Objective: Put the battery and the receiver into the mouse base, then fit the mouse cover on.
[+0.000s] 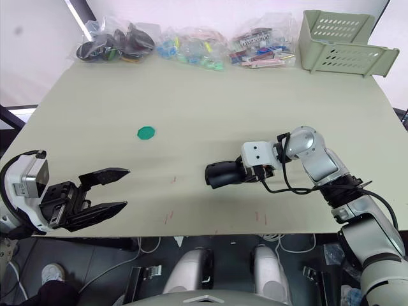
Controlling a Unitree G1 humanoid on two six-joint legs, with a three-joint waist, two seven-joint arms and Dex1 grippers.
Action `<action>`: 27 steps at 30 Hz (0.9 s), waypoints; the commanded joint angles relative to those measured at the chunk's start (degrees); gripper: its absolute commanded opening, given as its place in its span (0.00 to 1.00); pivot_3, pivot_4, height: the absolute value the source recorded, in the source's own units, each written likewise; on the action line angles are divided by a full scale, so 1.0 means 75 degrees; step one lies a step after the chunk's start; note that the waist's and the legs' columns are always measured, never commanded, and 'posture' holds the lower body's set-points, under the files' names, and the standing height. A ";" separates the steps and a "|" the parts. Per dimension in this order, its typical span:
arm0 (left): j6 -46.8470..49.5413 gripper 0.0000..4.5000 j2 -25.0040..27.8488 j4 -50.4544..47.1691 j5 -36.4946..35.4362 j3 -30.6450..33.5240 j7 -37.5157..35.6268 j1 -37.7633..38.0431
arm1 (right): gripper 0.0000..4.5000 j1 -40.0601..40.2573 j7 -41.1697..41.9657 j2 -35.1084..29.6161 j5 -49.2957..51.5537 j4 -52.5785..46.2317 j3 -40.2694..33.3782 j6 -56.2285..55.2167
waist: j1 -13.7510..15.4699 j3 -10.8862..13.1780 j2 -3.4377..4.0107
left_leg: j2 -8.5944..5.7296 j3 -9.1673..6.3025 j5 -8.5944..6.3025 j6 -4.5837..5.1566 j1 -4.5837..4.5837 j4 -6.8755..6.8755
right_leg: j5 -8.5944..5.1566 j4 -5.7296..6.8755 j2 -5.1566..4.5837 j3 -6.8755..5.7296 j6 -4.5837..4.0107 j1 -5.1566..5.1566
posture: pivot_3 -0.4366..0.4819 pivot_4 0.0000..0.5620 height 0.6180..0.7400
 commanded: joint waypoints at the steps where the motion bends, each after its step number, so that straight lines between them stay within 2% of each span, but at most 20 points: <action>1: -0.0059 1.00 0.0116 -0.0046 -0.0027 0.0213 -0.0059 -0.0008 | 0.58 -0.0106 0.0003 -0.0022 0.0083 -0.0289 -0.0156 0.0011 | 0.0000 0.0000 0.0000 | 0.0000 0.0000 0.0000 0.0000 0.0000 0.0000 | 0.0000 0.0000 0.0000 0.0000 0.0000 0.0000 | 0.48 0.27 1.00; 4: -0.0055 1.00 0.0118 -0.0047 -0.0020 0.0224 -0.0058 0.0015 | 0.58 -0.0177 0.0124 -0.0076 0.0252 -0.0640 -0.0234 0.0511 | 0.0000 0.0000 0.0000 | 0.0000 -0.0001 0.0000 0.0000 0.0000 0.0000 | 0.0000 0.0000 0.0000 0.0000 0.0000 0.0000 | 0.48 0.27 1.00; 8: -0.0043 1.00 0.0115 -0.0066 -0.0021 0.0234 -0.0044 0.0053 | 0.58 -0.0572 0.0311 -0.0081 0.0776 -0.1723 -0.0360 0.2691 | -0.0010 0.0002 0.0003 | 0.0010 -0.0006 0.0000 0.0000 -0.0001 0.0000 | 0.0000 0.0002 0.0000 0.0000 0.0000 -0.0001 | 0.48 0.27 1.00; 13: -0.0027 1.00 0.0113 -0.0085 -0.0025 0.0188 -0.0011 0.0024 | 0.58 -0.1037 0.0213 -0.0267 0.0547 -0.2486 0.0154 0.4677 | 0.0030 0.0000 0.0000 | 0.0014 -0.0016 0.0001 -0.0001 0.0001 0.0001 | -0.0003 0.0013 0.0000 -0.0008 -0.0005 -0.0004 | 0.48 0.27 1.00; 18: -0.0024 1.00 0.0123 -0.0056 -0.0017 0.0162 -0.0014 -0.0012 | 0.58 -0.1537 -0.0172 -0.0284 -0.0058 -0.2680 0.0796 0.5848 | 0.0023 0.0001 0.0002 | 0.0011 -0.0013 0.0001 -0.0003 -0.0002 0.0001 | -0.0007 0.0012 -0.0005 -0.0013 -0.0012 -0.0004 | 0.48 0.27 1.00; 27: -0.0017 1.00 0.0121 -0.0061 -0.0011 0.0168 -0.0014 0.0010 | 0.58 -0.1662 -0.0420 -0.0165 -0.0187 -0.2901 0.1337 0.6347 | 0.0001 0.0001 0.0001 | 0.0008 -0.0013 0.0001 -0.0003 -0.0006 0.0001 | -0.0008 0.0013 -0.0004 -0.0014 -0.0013 -0.0010 | 0.48 0.27 1.00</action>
